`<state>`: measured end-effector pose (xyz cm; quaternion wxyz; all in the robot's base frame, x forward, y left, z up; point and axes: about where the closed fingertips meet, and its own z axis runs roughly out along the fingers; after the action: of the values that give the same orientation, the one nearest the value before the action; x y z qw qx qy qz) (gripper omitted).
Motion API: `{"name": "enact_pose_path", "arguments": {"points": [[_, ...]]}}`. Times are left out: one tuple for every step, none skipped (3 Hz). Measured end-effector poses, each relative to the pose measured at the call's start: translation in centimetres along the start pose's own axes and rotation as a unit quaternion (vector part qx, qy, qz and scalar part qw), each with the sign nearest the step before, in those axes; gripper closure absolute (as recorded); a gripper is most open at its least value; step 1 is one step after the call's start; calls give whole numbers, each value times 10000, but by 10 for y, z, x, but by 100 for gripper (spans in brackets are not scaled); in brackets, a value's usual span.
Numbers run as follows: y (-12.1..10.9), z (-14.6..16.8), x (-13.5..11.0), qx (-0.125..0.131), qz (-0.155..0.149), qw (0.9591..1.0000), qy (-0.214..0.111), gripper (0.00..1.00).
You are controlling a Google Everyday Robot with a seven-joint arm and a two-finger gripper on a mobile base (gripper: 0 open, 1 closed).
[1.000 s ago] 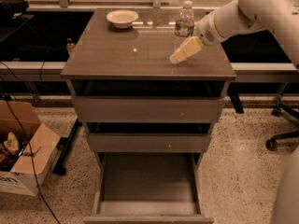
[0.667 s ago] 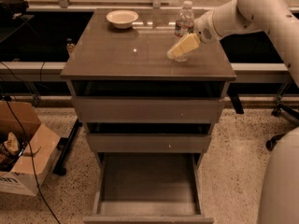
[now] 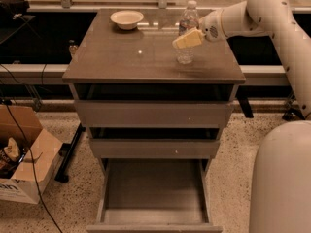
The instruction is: Place water bottle into bottom drawer
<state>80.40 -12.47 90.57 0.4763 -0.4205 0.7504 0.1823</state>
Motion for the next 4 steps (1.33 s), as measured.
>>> {"name": "enact_pose_path", "arguments": {"points": [[2,0,-7,-93,-8,9998,-174,56],[17,-13,-10,-264,-76,9994,-221,78],[53,-71,-16,-375,-316,9984,-263,100],[106,-113,8,-663,-414,9969,-107,100]]}}
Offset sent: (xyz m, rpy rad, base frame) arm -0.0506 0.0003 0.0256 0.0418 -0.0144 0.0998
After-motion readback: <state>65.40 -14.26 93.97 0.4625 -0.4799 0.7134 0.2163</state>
